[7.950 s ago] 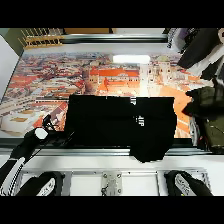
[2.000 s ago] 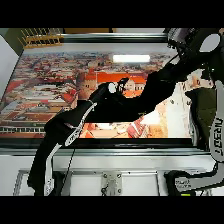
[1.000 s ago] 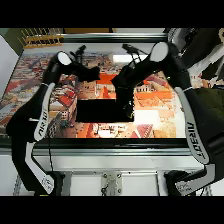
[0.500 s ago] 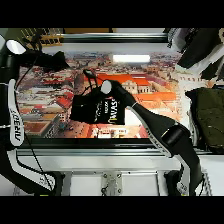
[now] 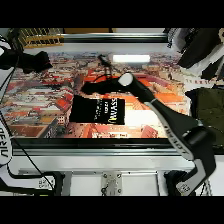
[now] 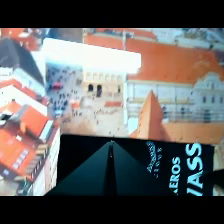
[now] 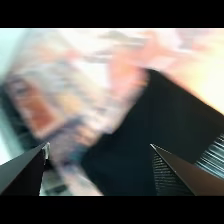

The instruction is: Fold the clothes and pants, and hang the long-sleeved shirts on hangers.

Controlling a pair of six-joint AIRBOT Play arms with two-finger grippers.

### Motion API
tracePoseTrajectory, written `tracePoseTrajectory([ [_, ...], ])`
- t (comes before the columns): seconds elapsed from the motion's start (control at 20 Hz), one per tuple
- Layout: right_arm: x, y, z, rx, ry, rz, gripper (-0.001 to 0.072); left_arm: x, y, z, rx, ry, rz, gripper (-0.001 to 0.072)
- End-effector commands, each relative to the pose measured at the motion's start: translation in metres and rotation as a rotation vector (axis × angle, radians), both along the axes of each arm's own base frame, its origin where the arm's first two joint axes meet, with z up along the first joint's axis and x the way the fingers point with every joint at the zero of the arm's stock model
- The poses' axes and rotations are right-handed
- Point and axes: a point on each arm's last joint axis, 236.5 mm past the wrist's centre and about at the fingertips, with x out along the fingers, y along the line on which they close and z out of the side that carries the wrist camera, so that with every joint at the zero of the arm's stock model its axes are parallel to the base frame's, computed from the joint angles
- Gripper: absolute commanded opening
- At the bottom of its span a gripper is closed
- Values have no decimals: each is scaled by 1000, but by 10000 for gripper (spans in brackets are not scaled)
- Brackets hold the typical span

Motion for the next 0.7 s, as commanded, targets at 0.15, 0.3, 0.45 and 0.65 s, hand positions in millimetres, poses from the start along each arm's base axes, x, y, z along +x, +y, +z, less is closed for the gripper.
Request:
tracePoseTrajectory([
  [0.15,-41,-207,-109,-151,357,-303,711,-62,-50,-52,47,53,-90,6],
  [0.3,-51,-217,-149,-165,461,-322,711,-72,-74,-61,47,41,-129,6],
  [0.45,-51,-178,-163,-54,497,-280,711,-75,-86,-63,47,43,-157,6],
  [0.65,-53,-114,-165,59,522,-205,710,-75,-90,-62,47,39,-164,6],
])
